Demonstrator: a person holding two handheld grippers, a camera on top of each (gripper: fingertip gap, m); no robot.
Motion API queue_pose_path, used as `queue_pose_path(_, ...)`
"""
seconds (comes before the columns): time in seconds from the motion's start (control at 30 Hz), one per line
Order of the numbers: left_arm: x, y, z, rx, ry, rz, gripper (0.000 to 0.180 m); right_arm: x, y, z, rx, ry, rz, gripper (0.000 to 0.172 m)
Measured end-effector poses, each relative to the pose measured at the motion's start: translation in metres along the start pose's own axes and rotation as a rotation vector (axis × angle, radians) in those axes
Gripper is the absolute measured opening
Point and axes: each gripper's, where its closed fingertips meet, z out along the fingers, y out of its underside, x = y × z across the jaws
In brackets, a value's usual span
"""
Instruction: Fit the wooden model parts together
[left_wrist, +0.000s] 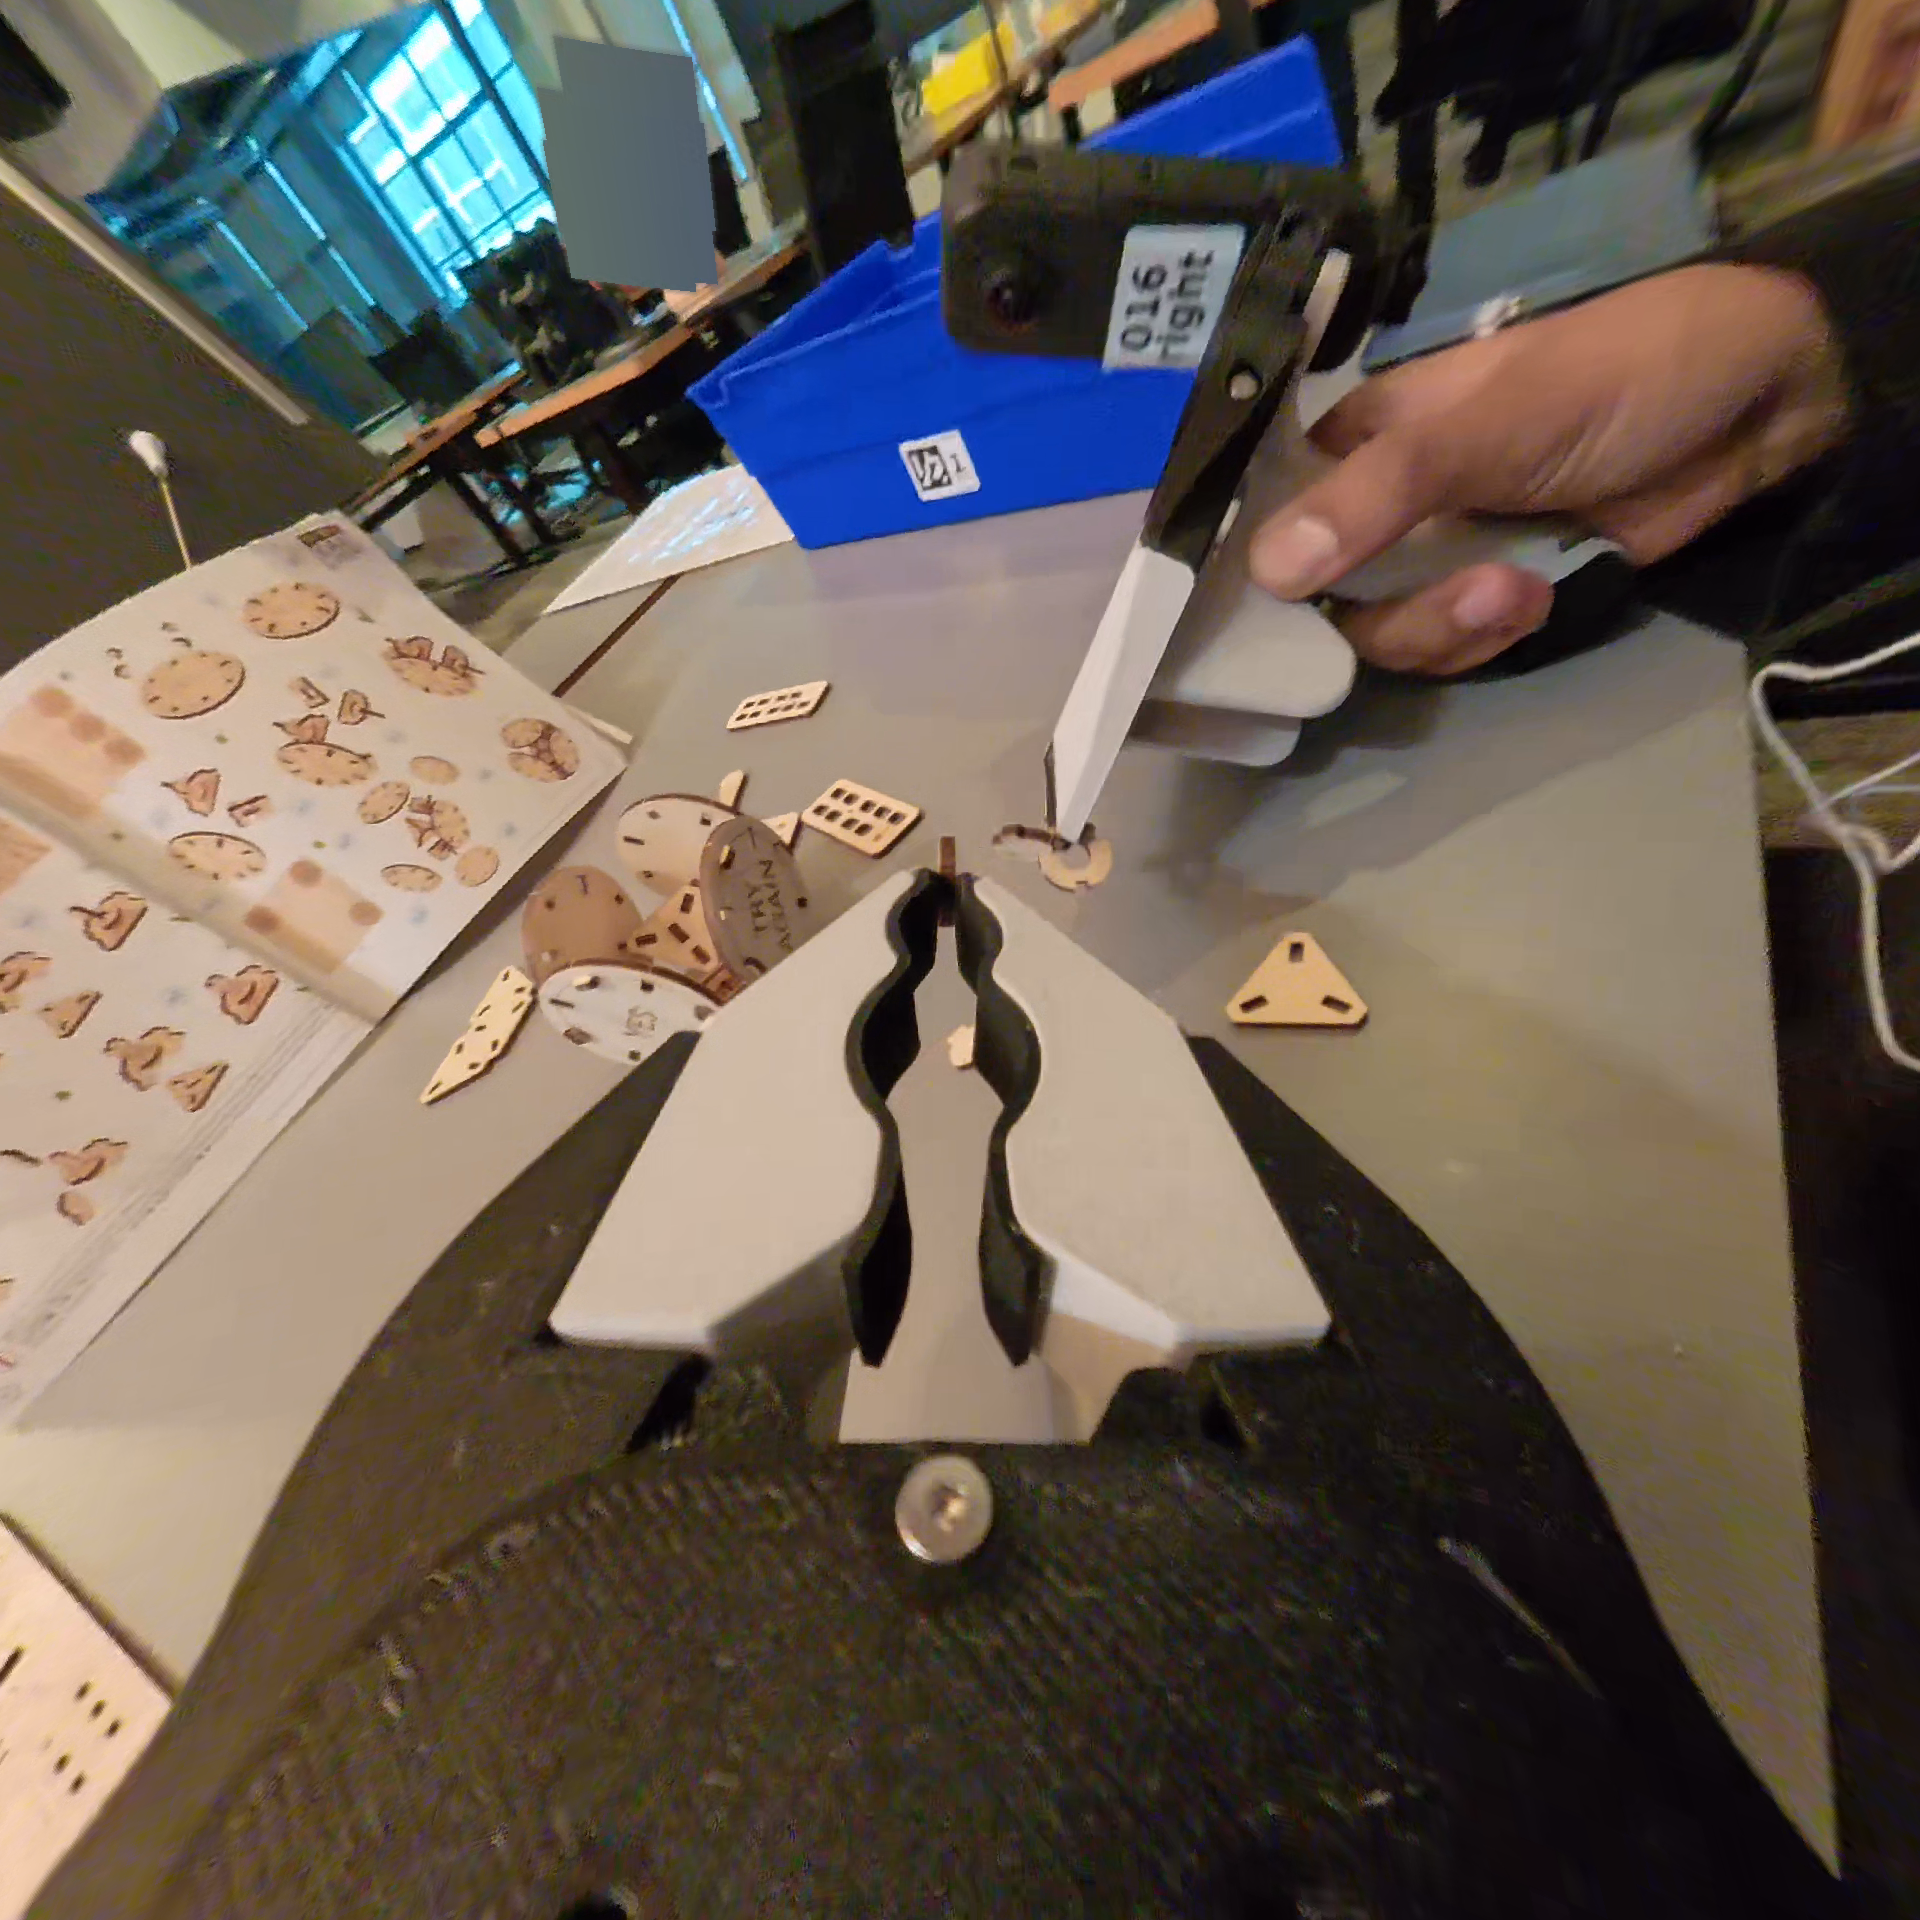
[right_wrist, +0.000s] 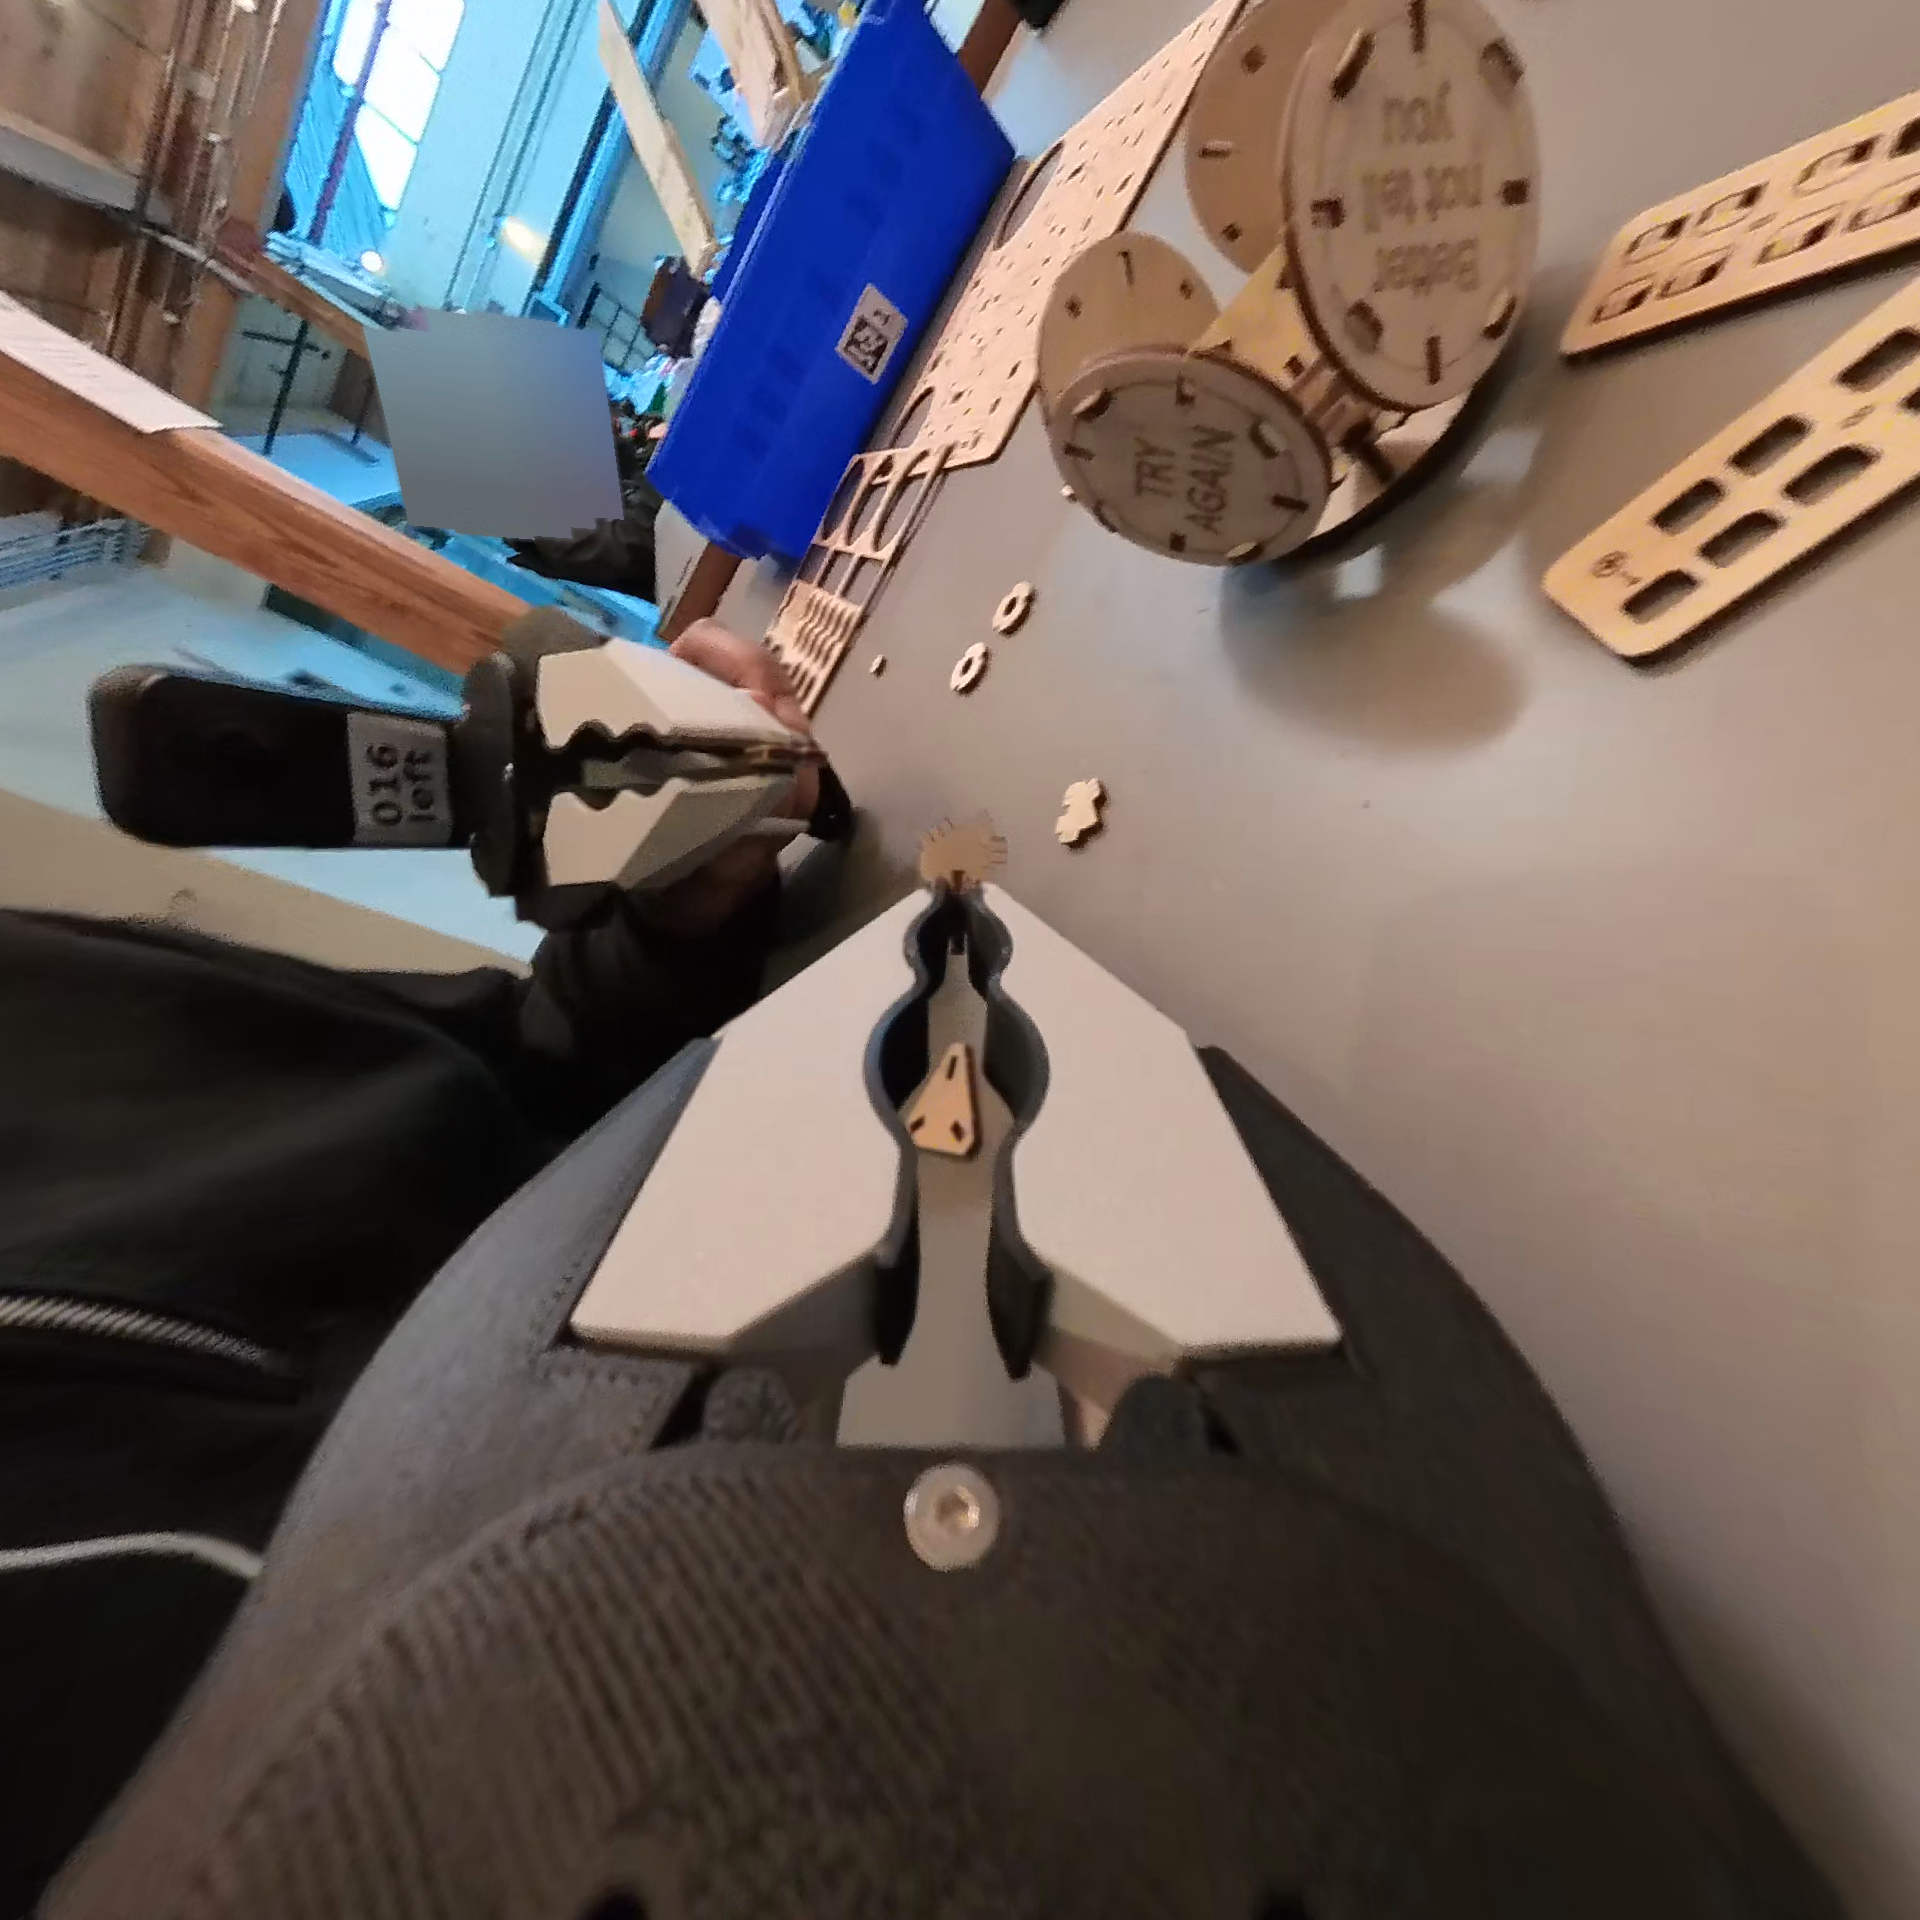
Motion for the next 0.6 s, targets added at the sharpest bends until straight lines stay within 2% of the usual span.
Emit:
queue_pose_path(0.17, -0.005, 0.000, 0.000, 0.002, -0.049, 0.006, 0.001, 0.009, -0.004, -0.001, 0.033, 0.084, -0.012, 0.006)
queue_pose_path(0.37, -0.016, 0.003, -0.002, -0.005, -0.028, -0.123, 0.001, 0.009, -0.034, -0.024, 0.265, 0.079, -0.012, 0.016)
queue_pose_path(0.5, -0.020, 0.002, -0.004, 0.008, -0.042, -0.144, 0.001, -0.007, -0.052, -0.048, 0.457, 0.004, -0.078, 0.016)
queue_pose_path(0.6, -0.022, 0.006, -0.002, -0.025, -0.026, -0.197, 0.001, -0.020, -0.052, -0.054, 0.488, -0.075, -0.114, 0.019)
